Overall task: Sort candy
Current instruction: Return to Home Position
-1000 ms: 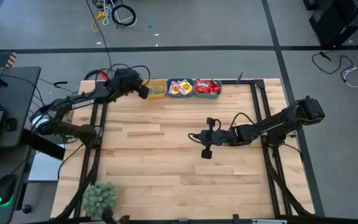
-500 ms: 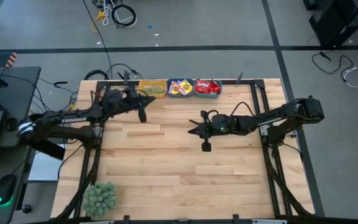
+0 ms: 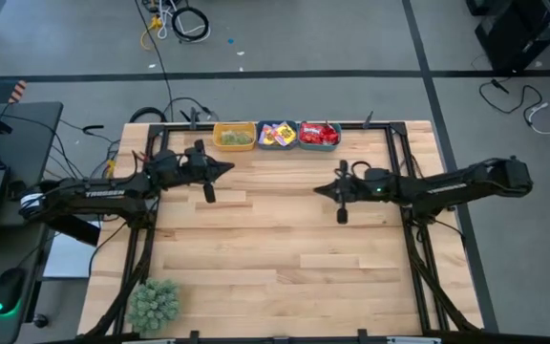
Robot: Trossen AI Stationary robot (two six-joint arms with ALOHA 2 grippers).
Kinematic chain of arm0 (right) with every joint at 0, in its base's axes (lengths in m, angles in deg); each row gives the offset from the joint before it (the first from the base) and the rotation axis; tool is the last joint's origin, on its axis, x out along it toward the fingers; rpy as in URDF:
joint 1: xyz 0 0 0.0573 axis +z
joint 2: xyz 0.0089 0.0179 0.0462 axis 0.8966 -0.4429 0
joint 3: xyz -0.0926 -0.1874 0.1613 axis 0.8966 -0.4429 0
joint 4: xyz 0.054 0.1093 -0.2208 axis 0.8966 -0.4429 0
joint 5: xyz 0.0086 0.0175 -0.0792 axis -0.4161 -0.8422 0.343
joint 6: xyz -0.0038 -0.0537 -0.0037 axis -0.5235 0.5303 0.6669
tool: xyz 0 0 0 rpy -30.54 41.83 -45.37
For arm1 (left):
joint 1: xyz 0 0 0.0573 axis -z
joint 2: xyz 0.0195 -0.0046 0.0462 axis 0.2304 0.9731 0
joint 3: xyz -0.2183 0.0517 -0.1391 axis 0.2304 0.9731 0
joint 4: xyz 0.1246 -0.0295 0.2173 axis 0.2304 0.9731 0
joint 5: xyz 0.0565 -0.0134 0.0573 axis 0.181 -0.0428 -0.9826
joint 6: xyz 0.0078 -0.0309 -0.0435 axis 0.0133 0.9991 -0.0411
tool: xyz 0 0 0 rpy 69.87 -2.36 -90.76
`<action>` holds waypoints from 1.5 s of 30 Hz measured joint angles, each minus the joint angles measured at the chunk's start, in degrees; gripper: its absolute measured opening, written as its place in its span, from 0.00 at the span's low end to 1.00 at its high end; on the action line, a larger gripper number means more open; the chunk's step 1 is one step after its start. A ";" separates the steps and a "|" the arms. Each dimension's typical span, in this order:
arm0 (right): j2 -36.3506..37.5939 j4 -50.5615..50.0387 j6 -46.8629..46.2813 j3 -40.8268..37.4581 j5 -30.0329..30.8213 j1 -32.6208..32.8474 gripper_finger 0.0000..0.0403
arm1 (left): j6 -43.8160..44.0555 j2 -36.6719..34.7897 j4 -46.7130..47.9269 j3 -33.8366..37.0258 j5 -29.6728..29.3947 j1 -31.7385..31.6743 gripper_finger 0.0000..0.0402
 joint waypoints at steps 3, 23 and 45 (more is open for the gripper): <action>5.42 -0.12 -0.56 -3.59 0.02 -0.75 0.00 | -0.51 0.08 -0.70 0.61 -0.11 1.02 0.00; 39.02 -15.41 -3.15 -14.39 4.55 -2.39 0.00 | -2.86 -0.52 -2.62 0.87 0.99 2.04 0.00; 59.99 -28.55 -5.50 -17.60 7.56 -1.37 0.00 | 0.91 -15.33 -8.23 11.98 5.38 2.06 0.00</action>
